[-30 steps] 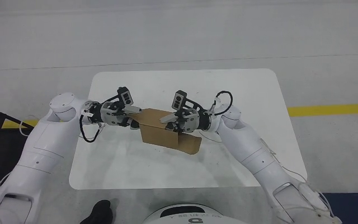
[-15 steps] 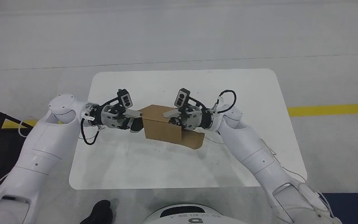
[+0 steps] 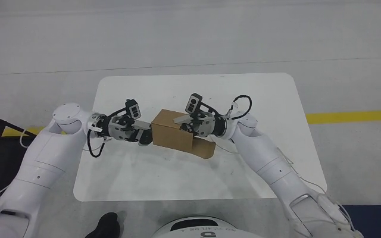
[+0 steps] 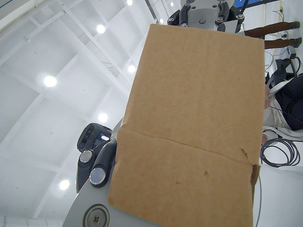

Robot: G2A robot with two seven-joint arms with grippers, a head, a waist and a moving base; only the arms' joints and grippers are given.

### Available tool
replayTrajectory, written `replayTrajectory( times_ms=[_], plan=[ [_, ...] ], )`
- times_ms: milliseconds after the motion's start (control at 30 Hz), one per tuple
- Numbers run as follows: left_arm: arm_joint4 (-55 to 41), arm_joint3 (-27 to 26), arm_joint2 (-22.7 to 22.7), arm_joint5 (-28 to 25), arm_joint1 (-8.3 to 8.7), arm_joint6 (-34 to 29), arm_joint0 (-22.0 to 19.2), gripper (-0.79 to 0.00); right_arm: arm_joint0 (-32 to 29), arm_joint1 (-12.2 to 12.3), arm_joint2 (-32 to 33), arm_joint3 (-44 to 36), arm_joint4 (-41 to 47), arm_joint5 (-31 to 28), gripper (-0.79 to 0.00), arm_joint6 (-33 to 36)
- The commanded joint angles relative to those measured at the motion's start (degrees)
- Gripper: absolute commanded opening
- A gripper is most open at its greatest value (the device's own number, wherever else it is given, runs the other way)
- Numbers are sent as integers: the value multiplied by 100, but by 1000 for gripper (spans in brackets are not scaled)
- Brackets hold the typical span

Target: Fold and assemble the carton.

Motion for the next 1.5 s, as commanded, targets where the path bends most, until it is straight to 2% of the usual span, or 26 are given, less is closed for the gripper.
replayTrajectory(
  times_ms=[0, 300, 667, 967, 1100, 1267, 1333, 1400, 1467],
  plan=[
    [4, -13, 59, 34, 2, 0, -11, -400, -7, 0, 5, -5, 13, -7, -785, 7],
    [-5, -22, 309, 27, 2, 0, -71, -314, -27, 1, 33, 2, 94, -11, -785, 65],
    [-77, -69, 401, 70, -68, 0, -363, -302, -18, -61, 132, 328, 827, -62, -785, 408],
    [-178, -57, 479, 167, -207, 113, -581, -296, 53, -116, 143, 598, 1282, 116, -785, 905],
    [-311, 35, 366, 124, -220, 0, -612, -274, 102, -145, 187, 855, 1666, 321, -785, 1364],
    [-833, 188, 90, 260, -204, 7, -610, -222, 190, -148, -94, 1046, 2262, 420, -785, 1351],
    [-1043, 217, 15, 444, -223, 192, -661, -179, 308, -112, -333, 1196, 2369, 482, -785, 1290],
    [-1166, 246, 18, 828, -255, 674, -733, -145, 436, -67, -543, 1326, 2441, 421, -785, 1351],
    [-1254, 194, 48, 1097, -302, 1112, -849, -206, 525, -27, -733, 1383, 2633, 376, -785, 1395]
  ],
)
